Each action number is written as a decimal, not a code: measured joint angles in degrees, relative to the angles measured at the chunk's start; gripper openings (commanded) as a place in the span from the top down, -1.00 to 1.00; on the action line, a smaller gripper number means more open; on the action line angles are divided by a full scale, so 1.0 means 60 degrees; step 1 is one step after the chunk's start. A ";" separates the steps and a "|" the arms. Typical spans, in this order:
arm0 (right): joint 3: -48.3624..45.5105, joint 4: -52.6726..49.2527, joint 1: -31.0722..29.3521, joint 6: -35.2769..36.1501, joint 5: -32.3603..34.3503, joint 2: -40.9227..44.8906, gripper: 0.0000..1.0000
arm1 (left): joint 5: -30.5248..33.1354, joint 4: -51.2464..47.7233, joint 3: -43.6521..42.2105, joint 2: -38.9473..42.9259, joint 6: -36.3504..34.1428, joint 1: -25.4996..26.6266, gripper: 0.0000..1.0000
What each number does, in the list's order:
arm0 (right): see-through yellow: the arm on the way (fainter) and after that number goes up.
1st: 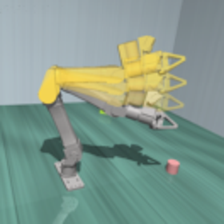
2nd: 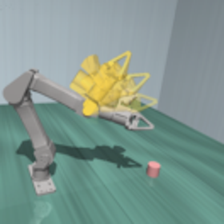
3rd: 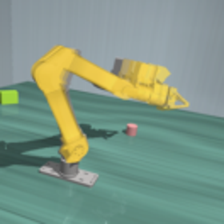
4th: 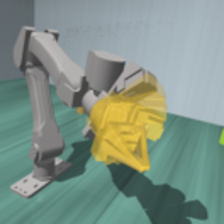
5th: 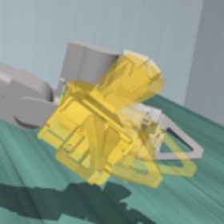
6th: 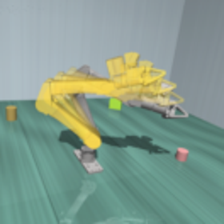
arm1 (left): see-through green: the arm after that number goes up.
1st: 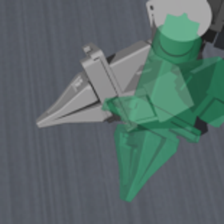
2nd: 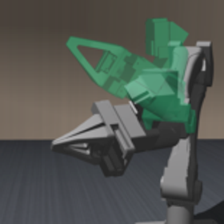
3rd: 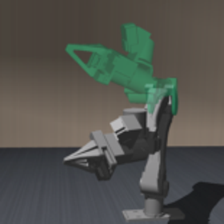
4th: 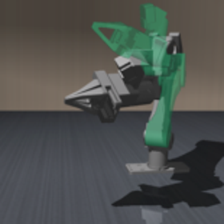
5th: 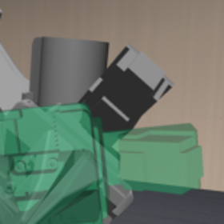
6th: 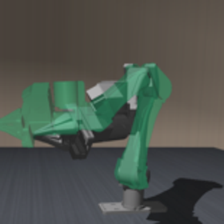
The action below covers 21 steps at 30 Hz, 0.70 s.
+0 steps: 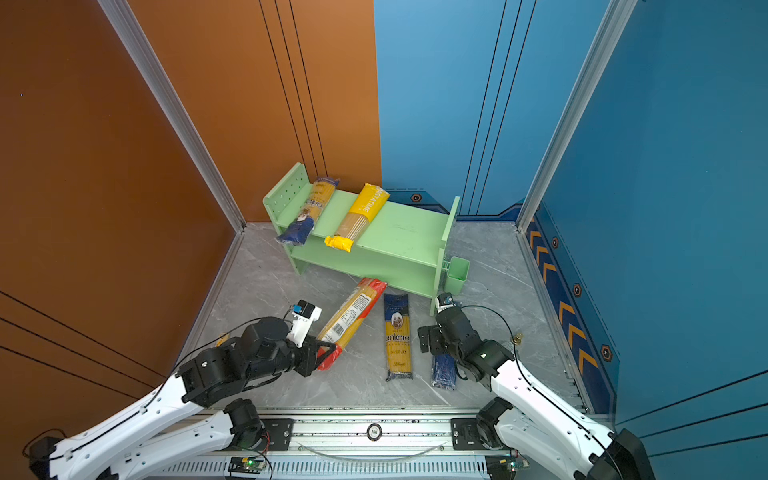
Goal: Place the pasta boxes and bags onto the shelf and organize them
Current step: 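Lift the red-and-white bag with the left gripper toward the shelf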
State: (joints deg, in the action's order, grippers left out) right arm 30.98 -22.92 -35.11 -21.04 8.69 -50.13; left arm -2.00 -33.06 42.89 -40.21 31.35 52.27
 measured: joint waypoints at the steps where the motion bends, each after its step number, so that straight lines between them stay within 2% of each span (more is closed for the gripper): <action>1: 0.0000 0.0000 0.0000 0.0000 -0.0004 -0.0025 -1.00 | -0.0040 -0.0029 0.0040 0.0055 0.0004 0.0033 1.00; 15: 0.0000 0.0007 0.0000 -0.0007 -0.0200 -0.0251 -1.00 | -0.0984 -0.0087 0.1810 0.0095 -0.0047 0.0237 1.00; 21: 0.0000 0.0004 -0.0004 -0.0084 -0.0200 -0.0153 -1.00 | -0.1220 0.0554 0.2696 -0.0634 -0.0237 0.0237 1.00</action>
State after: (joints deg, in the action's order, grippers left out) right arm 30.98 -22.90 -35.14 -21.54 7.49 -51.05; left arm -9.32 -29.74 59.07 -44.01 29.93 53.69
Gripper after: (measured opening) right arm 0.994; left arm 0.271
